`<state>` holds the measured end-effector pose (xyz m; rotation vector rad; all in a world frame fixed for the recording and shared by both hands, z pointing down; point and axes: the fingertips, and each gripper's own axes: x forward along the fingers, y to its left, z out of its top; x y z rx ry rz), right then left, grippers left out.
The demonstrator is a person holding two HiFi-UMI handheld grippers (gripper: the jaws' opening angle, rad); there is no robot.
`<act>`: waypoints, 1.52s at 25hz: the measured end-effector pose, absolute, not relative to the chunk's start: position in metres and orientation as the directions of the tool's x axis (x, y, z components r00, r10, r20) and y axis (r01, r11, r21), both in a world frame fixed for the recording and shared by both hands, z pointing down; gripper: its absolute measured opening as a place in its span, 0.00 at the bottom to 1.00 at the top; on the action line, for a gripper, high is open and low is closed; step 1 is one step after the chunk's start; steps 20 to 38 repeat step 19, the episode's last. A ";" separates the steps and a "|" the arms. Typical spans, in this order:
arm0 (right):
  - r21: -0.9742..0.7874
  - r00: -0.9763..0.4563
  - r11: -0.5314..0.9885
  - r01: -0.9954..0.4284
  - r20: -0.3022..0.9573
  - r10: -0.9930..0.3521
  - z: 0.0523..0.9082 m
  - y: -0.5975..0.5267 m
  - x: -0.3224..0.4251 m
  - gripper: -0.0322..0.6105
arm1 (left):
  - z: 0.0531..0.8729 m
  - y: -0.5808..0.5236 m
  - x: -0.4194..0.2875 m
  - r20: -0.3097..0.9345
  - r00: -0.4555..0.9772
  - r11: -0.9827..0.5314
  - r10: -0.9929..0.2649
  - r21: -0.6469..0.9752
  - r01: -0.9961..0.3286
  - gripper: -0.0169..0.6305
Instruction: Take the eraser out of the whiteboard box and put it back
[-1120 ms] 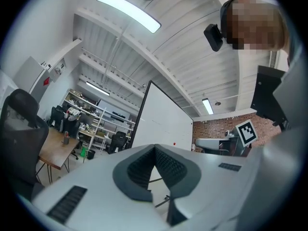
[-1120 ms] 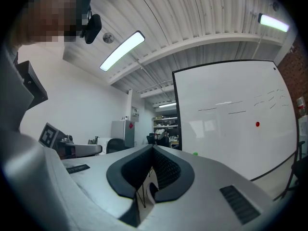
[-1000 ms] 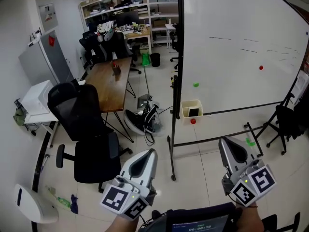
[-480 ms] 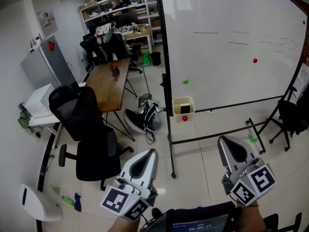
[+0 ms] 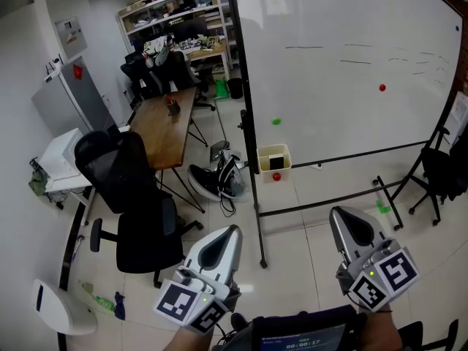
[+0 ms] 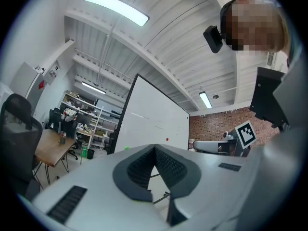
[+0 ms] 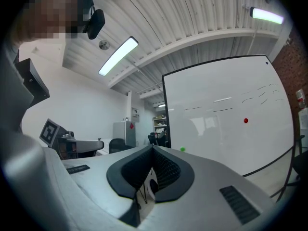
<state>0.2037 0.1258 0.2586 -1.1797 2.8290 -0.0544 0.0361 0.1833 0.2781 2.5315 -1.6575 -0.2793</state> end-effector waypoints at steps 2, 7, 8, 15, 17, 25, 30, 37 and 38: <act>-0.060 -0.701 0.703 -0.708 -0.056 -0.711 0.258 0.127 0.204 0.08 | 0.278 0.184 0.036 -0.096 0.388 -0.400 -0.917 0.188 -0.897 0.07; -0.058 -0.697 0.699 -0.712 -0.053 -0.715 0.258 0.126 0.206 0.08 | 0.278 0.183 0.036 -0.097 0.389 -0.401 -0.916 0.192 -0.896 0.07; -0.058 -0.697 0.699 -0.713 -0.054 -0.715 0.258 0.126 0.205 0.08 | 0.278 0.184 0.036 -0.097 0.390 -0.402 -0.916 0.191 -0.895 0.07; -0.055 -0.701 0.704 -0.709 -0.057 -0.711 0.257 0.129 0.203 0.08 | 0.279 0.185 0.036 -0.093 0.393 -0.404 -0.915 0.191 -0.895 0.07; -0.053 -0.702 0.704 -0.708 -0.058 -0.710 0.256 0.130 0.202 0.08 | 0.279 0.186 0.035 -0.094 0.395 -0.405 -0.914 0.192 -0.894 0.07; -0.051 -0.702 0.704 -0.708 -0.059 -0.710 0.255 0.130 0.201 0.08 | 0.278 0.187 0.035 -0.094 0.397 -0.408 -0.913 0.192 -0.892 0.07; -0.051 -0.702 0.704 -0.708 -0.059 -0.710 0.255 0.130 0.201 0.08 | 0.278 0.187 0.035 -0.094 0.397 -0.408 -0.913 0.192 -0.892 0.07; -0.051 -0.702 0.704 -0.708 -0.059 -0.710 0.255 0.130 0.201 0.08 | 0.278 0.187 0.035 -0.094 0.397 -0.408 -0.913 0.192 -0.892 0.07; -0.051 -0.702 0.704 -0.708 -0.059 -0.710 0.255 0.130 0.201 0.08 | 0.278 0.187 0.035 -0.094 0.397 -0.408 -0.913 0.192 -0.892 0.07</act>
